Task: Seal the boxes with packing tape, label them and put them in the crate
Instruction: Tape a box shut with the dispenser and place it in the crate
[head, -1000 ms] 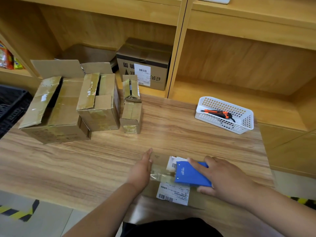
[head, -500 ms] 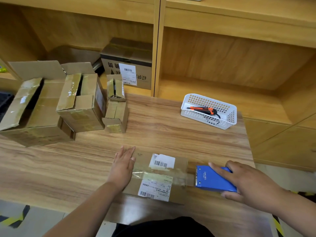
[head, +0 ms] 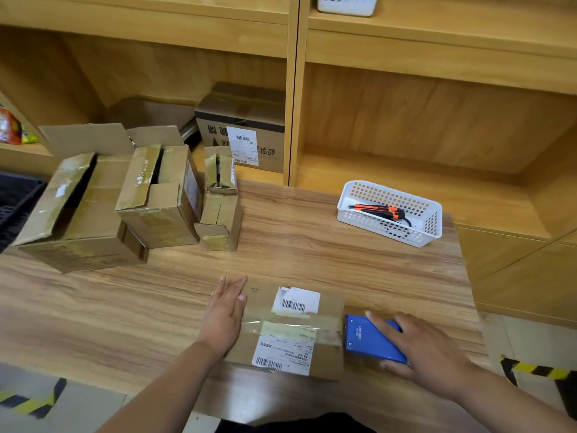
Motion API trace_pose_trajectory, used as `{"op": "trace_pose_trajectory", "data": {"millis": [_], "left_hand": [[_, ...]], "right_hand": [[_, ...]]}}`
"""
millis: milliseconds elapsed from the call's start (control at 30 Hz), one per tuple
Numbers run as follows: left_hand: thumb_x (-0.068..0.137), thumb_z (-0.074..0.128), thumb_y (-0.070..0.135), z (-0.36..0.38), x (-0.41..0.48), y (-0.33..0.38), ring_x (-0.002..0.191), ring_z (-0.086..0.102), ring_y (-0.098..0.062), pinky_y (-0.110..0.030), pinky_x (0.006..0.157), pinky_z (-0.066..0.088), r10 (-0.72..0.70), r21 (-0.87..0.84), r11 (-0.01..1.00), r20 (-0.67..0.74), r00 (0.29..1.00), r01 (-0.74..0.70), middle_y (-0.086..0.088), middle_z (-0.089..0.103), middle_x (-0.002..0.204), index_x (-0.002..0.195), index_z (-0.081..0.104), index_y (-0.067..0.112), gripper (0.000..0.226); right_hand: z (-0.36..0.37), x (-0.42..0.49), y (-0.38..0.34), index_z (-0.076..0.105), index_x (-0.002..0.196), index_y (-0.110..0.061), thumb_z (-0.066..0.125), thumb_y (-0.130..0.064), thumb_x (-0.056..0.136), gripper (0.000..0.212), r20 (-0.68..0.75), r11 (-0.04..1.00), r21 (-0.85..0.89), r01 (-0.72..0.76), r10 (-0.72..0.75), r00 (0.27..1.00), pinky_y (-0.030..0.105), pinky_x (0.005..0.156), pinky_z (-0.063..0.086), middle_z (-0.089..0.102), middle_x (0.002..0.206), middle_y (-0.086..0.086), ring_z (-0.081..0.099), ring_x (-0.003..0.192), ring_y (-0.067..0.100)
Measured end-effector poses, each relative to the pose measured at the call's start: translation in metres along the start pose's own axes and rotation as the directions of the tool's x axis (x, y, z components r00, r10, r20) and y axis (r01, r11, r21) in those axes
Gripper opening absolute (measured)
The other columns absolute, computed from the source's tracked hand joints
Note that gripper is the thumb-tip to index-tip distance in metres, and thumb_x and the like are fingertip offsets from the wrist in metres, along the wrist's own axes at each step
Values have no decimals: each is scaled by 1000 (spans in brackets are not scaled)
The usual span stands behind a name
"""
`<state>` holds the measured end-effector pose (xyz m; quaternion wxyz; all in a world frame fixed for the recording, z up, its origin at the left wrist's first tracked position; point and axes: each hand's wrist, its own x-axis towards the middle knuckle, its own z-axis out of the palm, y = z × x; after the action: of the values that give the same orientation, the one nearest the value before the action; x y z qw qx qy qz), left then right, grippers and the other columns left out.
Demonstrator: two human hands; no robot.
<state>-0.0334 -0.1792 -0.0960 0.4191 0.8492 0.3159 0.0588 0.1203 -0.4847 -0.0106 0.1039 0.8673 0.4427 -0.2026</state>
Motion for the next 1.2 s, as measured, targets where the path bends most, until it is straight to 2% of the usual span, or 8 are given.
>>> {"op": "trace_pose_trajectory", "data": {"millis": [200,333,400,667,800,967,1100,1200], "left_hand": [[101,36,19,-20,3,-31,145,7,-18,-19,109,6,-103,-84,992,-40,994,99,-4,37,147,134,49,13,36],[93,15,52,-31,10,-63,142,13,-27,-33,115,4,-145,170,974,-44,988,150,-6,43,142,134,49,14,66],[97,19,49,-35,14,-69,145,3,-26,-35,116,0,-227,260,937,-56,972,234,-5,31,150,139,42,20,57],[100,18,44,-40,16,-69,144,-17,-25,-41,116,-6,-361,423,844,-8,933,330,-5,1,159,148,20,23,52],[100,15,46,-38,18,-61,143,-18,-27,-43,115,-8,-359,502,807,-2,933,311,-7,-3,159,149,15,21,55],[100,17,41,-26,29,-38,143,-19,-28,-45,115,-8,-354,539,802,81,932,257,-10,-6,158,150,10,17,56],[100,29,24,-33,44,-16,145,-10,-27,-45,116,1,-255,358,917,181,950,178,-8,4,158,148,18,17,50],[97,42,21,-65,39,15,144,7,-14,-33,113,16,-131,-161,972,227,965,170,7,16,155,145,32,27,49]], "right_hand": [[-19,15,-36,29,145,-29,45,-70,72,85,-160,985,162,50,-23,987,10,56,28,48,84,-11,52,63,3],[-54,31,-69,38,142,-30,47,-68,71,81,-318,981,110,162,-120,941,13,57,31,49,84,-10,51,66,5],[-73,37,-85,42,139,-32,46,-68,70,78,-356,980,55,189,-158,921,14,57,30,51,81,-10,51,64,6],[-115,47,-126,25,145,-41,32,-70,75,77,-313,977,-63,202,-212,926,23,61,30,47,88,-9,43,71,10],[-130,46,-137,-8,146,-45,17,-71,73,81,-227,978,-71,195,-206,952,27,72,28,39,109,-7,41,93,14],[-146,44,-144,-2,147,-46,36,-68,84,76,-254,984,-118,136,-162,954,28,74,26,42,114,-6,45,104,18],[-152,44,-146,49,132,-45,46,-72,68,70,-289,980,-182,85,-136,948,24,64,25,56,80,-9,52,68,11],[-162,44,-158,28,143,-47,43,-68,78,70,-252,983,-155,98,-135,958,27,74,29,55,100,-6,52,88,14]]}}
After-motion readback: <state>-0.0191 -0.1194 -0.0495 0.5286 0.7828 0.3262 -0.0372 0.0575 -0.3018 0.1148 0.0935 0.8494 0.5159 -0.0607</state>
